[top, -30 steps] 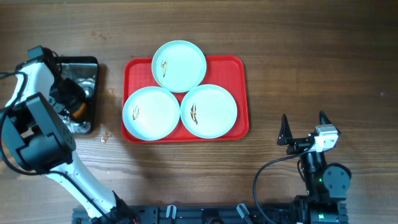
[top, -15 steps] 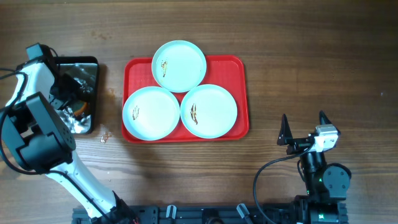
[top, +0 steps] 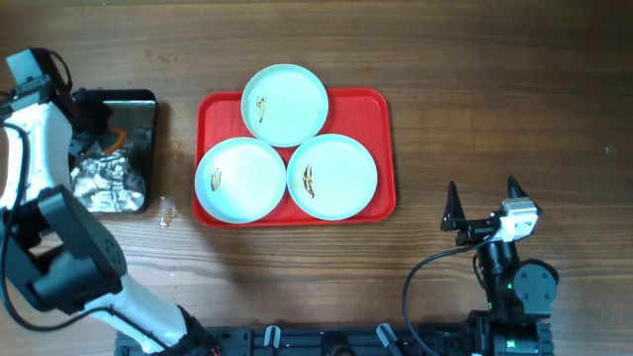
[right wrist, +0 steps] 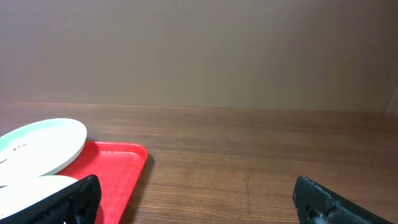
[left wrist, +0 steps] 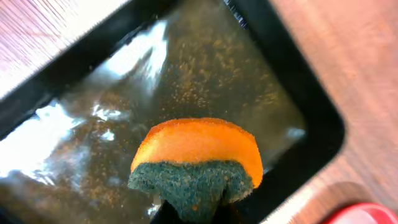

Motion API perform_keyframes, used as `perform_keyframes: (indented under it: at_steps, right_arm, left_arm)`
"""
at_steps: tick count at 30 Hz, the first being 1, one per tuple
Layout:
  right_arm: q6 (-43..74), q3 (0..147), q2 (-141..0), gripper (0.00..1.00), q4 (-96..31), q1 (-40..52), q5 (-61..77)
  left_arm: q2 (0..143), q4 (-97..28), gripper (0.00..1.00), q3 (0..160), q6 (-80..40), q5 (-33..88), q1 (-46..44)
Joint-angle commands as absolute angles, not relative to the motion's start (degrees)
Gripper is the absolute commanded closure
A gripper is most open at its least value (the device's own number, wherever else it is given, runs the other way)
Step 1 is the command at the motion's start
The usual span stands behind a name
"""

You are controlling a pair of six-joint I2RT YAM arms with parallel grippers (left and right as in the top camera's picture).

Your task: Clean dirty plates on tray and stack at the side

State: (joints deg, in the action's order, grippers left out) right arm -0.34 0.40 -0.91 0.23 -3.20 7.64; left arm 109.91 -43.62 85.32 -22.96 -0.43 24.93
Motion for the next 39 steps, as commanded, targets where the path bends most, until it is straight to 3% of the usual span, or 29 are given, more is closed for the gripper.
perform_keyframes:
  at_steps: [1,2,3,9,13,17,21,29,39]
  right_arm:
    - [-1.1,0.3,-0.8,0.00,0.4,-3.0,7.2]
    - [-1.1,0.3,-0.8,0.00,0.4,-3.0,7.2]
    - [-1.1,0.3,-0.8,0.00,0.4,-3.0,7.2]
    - [-1.1,0.3,-0.8,0.00,0.4,-3.0,7.2]
    - [-1.1,0.3,-0.8,0.00,0.4,-3.0,7.2]
    - [-1.1,0.3,-0.8,0.00,0.4,-3.0,7.2]
    - [-1.1,0.3,-0.8,0.00,0.4,-3.0,7.2]
    - [-1.1,0.3,-0.8,0.00,0.4,-3.0,7.2]
    - [-1.1,0.3,-0.8,0.00,0.4,-3.0,7.2]
  left_arm:
    - [115.5,-43.5,0.96,84.7,-22.7,-2.0,25.0]
    - [116.1,-43.5,0.94,84.7,-22.7,-2.0,25.0]
    - [116.3,-43.7,0.83,84.7,-22.7,-2.1,25.0]
    - [116.4,-46.2,0.44,84.6,-22.7,-2.2,25.0]
    - [116.4,-47.2,0.28,84.6,-22.7,-2.2,25.0]
    - [117.6,-45.3,0.28,84.5,-22.7,-2.2,25.0]
    - [119.7,-43.4,0.39,84.4,-22.7,-2.2,25.0]
    - [120.1,-46.5,0.43,84.3,-22.7,-2.2,25.0]
    - [121.3,-48.6,0.33,84.3,-22.7,-2.2,25.0]
